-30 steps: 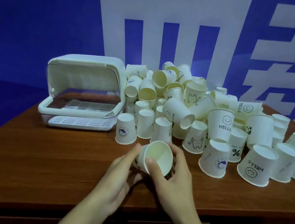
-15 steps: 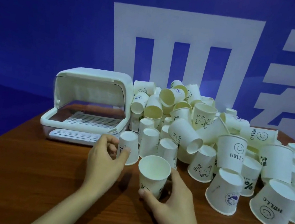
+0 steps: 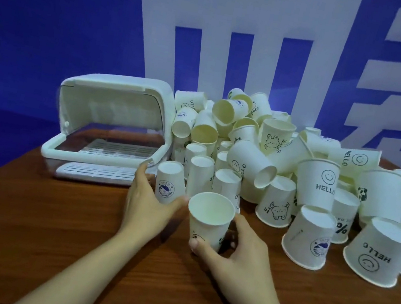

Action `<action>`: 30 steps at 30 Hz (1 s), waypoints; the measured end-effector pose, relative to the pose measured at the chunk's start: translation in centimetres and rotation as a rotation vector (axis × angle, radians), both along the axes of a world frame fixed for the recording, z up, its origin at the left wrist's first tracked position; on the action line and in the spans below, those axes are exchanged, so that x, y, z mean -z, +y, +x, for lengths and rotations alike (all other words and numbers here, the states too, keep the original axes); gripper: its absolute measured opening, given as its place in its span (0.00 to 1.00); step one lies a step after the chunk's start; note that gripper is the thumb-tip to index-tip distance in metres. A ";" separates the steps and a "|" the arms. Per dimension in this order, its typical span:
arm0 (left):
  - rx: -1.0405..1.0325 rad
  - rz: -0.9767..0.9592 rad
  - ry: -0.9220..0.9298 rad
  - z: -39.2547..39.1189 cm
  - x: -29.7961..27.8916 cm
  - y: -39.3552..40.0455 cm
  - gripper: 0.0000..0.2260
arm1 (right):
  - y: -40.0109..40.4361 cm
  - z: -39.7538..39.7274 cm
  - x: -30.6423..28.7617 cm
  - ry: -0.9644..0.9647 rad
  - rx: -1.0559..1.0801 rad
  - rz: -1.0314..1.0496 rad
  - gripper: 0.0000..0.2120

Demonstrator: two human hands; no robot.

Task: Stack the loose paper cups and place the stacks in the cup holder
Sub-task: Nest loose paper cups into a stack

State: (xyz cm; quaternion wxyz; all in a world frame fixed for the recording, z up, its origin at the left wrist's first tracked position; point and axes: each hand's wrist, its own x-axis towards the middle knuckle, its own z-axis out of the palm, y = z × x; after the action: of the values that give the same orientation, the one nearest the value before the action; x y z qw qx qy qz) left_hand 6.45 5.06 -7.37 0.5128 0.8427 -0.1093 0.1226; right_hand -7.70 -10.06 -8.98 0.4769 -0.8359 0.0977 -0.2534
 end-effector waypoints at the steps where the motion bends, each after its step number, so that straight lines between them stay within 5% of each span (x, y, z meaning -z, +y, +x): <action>1: -0.003 -0.001 -0.001 0.1 -0.1 -0.2 0.52 | 0.0 -0.1 -0.1 0.005 -0.002 0.000 0.29; 7: -0.035 -0.018 0.067 0.4 0.0 -0.6 0.41 | 0.0 -0.3 -0.2 0.009 0.000 0.003 0.28; 10: -0.002 -0.023 -0.038 -0.2 0.3 -0.2 0.32 | 0.1 -0.3 -0.3 -0.001 -0.001 0.010 0.28; 15: 0.106 0.008 -0.162 -1.1 -0.1 -0.2 0.35 | 0.2 -0.6 -0.5 -0.003 -0.002 0.013 0.28; 23: 0.291 -0.230 -0.045 -1.6 0.0 0.1 0.24 | 0.3 -0.9 -0.8 0.002 -0.001 0.021 0.27; 30: 0.284 -0.593 0.086 -1.0 -2.7 0.2 0.27 | 0.4 -0.8 -0.8 0.021 0.009 0.032 0.24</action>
State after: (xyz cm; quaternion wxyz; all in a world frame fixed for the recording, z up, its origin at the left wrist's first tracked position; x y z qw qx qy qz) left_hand 5.43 5.25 -4.69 0.7519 0.6375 -0.1633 0.0405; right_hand -8.55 -9.66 -8.15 0.4880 -0.8304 0.1103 -0.2453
